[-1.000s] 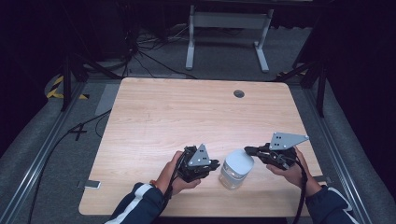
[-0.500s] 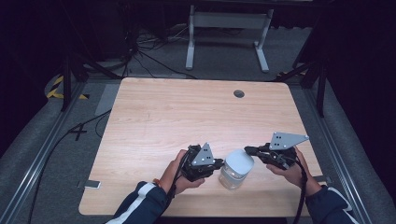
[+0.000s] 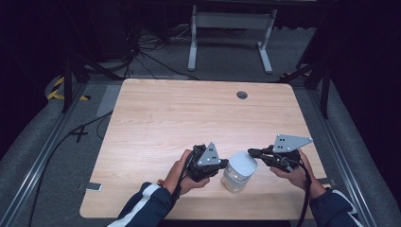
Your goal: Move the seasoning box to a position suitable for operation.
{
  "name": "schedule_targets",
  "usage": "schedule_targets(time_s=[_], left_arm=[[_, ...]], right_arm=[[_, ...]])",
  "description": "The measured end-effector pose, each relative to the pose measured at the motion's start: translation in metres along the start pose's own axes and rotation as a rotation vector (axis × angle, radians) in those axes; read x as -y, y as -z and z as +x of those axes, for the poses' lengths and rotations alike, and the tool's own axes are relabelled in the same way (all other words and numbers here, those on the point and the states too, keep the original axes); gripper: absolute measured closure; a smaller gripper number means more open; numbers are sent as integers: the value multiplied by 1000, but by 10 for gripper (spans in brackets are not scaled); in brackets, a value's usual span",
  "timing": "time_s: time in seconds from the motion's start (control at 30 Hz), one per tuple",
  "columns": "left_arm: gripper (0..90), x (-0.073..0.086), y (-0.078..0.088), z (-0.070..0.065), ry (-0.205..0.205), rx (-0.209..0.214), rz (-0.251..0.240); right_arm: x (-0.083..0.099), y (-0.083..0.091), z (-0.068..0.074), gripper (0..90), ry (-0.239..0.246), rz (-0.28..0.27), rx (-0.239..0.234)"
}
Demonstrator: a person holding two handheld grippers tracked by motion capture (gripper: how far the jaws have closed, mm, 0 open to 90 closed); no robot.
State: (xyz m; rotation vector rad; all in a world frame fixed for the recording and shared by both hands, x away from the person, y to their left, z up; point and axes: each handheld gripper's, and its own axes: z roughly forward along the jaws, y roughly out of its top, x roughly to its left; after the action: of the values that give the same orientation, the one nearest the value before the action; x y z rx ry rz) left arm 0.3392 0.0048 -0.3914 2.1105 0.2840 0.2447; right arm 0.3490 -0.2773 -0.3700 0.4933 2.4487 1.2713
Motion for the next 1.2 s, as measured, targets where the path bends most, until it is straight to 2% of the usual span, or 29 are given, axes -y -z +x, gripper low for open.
schedule_targets(time_s=[0.23, 0.5, 0.63, 0.83, 0.93, 1.0, 1.13, 1.2], left_arm=[[897, -7, -2, 0, -3, 6, -12], [896, -17, -7, 3, -10, 13, -29], [895, -23, -9, 4, -29, 24, -35], [891, -31, -14, 7, -29, 51, -37], [891, -36, -16, 9, -50, 49, -37], [892, -40, -18, 10, -42, 56, -41], [895, -48, -20, 12, -55, 62, -42], [896, -49, -21, 12, -43, 63, -43]], right_arm=[[1, 7, 1, 900, 5, 2, 34], [15, 22, -4, 900, -19, 14, 74], [21, 26, -2, 900, -17, 30, 80], [29, 33, 2, 899, -32, 45, 84], [36, 35, 3, 898, -40, 65, 81], [44, 37, 1, 899, -56, 76, 78], [50, 39, 1, 898, -70, 91, 75], [51, 39, 1, 897, -71, 95, 76]])
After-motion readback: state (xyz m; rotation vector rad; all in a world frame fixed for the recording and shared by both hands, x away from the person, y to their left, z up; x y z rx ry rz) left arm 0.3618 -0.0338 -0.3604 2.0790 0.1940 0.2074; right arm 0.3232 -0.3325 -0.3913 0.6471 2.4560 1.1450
